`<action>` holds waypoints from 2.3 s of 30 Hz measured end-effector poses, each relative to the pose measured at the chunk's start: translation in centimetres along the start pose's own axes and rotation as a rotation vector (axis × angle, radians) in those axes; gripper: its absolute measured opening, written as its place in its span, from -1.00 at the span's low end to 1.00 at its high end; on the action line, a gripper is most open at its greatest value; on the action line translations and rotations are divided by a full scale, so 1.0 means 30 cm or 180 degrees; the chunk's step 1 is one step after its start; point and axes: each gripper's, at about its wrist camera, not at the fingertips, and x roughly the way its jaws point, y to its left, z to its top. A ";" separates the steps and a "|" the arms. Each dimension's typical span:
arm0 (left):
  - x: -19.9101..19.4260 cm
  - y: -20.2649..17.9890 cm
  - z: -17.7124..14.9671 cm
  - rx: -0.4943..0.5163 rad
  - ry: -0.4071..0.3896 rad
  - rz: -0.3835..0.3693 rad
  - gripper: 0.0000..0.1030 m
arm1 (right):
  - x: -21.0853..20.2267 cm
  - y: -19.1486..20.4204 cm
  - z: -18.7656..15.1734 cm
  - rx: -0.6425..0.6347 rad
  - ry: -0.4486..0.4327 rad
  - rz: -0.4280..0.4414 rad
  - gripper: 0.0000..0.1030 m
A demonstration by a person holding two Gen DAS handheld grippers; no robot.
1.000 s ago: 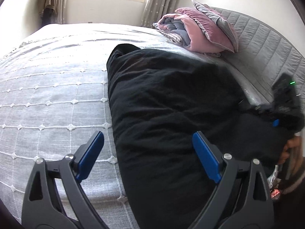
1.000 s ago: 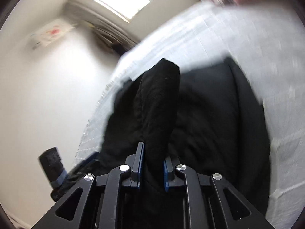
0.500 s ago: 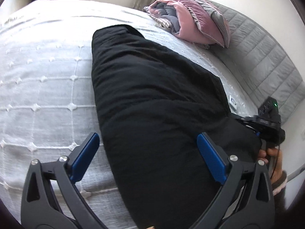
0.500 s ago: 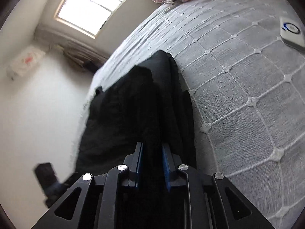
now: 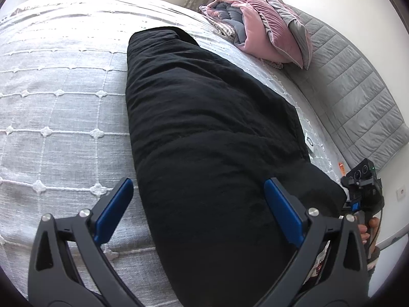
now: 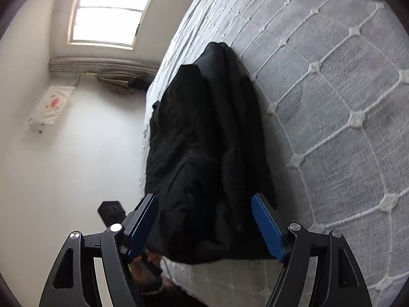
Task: Fold large clothes
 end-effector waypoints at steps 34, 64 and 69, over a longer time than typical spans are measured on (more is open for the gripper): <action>0.029 -0.128 -0.052 0.0115 0.0094 0.0215 0.99 | -0.010 0.163 -0.090 -0.1600 -0.0729 -0.1314 0.64; 0.156 0.136 0.069 -0.1117 0.0448 -0.0890 0.91 | 0.262 -0.093 0.190 -0.0246 -0.0091 -0.0119 0.32; 0.137 0.087 0.107 -0.0979 0.0362 -0.0727 0.77 | 0.254 -0.089 0.191 -0.0332 -0.0193 0.0058 0.11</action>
